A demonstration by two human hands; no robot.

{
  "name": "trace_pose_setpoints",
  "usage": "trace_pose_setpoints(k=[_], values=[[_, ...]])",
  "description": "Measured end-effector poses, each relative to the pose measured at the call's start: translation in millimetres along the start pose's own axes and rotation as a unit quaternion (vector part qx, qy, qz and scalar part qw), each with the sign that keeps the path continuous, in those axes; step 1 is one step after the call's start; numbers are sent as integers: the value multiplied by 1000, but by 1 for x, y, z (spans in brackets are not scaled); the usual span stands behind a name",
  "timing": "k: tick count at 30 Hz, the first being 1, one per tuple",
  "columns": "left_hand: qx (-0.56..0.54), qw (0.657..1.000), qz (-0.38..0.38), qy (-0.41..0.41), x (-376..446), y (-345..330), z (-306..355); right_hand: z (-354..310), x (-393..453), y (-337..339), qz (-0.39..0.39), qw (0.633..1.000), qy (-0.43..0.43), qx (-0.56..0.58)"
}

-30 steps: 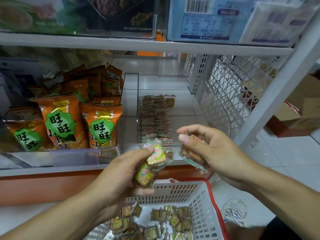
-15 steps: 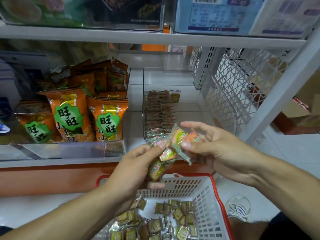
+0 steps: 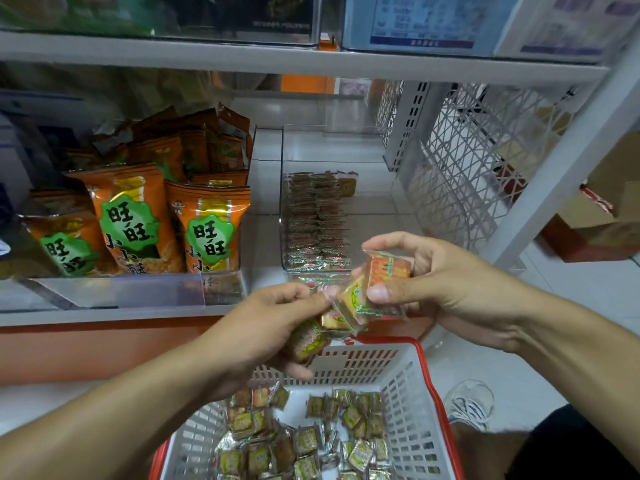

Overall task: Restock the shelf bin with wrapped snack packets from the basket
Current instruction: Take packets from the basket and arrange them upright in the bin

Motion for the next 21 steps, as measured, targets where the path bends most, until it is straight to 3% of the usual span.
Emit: trace_pose_setpoints(k=[4, 11, 16, 21], values=[[-16, 1000, -22, 9, 1, -3, 1, -2, -2, 0, 10, 1000, -3, 7], [-66, 990, 108, -59, 5, -1, -3, 17, 3, -3, 109, 971, 3, 213], [-90, 984, 129, -89, 3, -7, -3, 34, 0, -9, 151, 987, -17, 45], [-108, 985, 117, -61, 3, -8, -9, 37, -1, -13, 149, 986, -31, 71]])
Point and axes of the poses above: each hand's wrist, its own x-axis towards the middle knuckle, its own y-axis out of the back of the hand, z = x × y, the point moved 5 cm from there along x, towards the middle knuckle, and after that the axes turned 8 degrees about x, right-handed, at the moved point
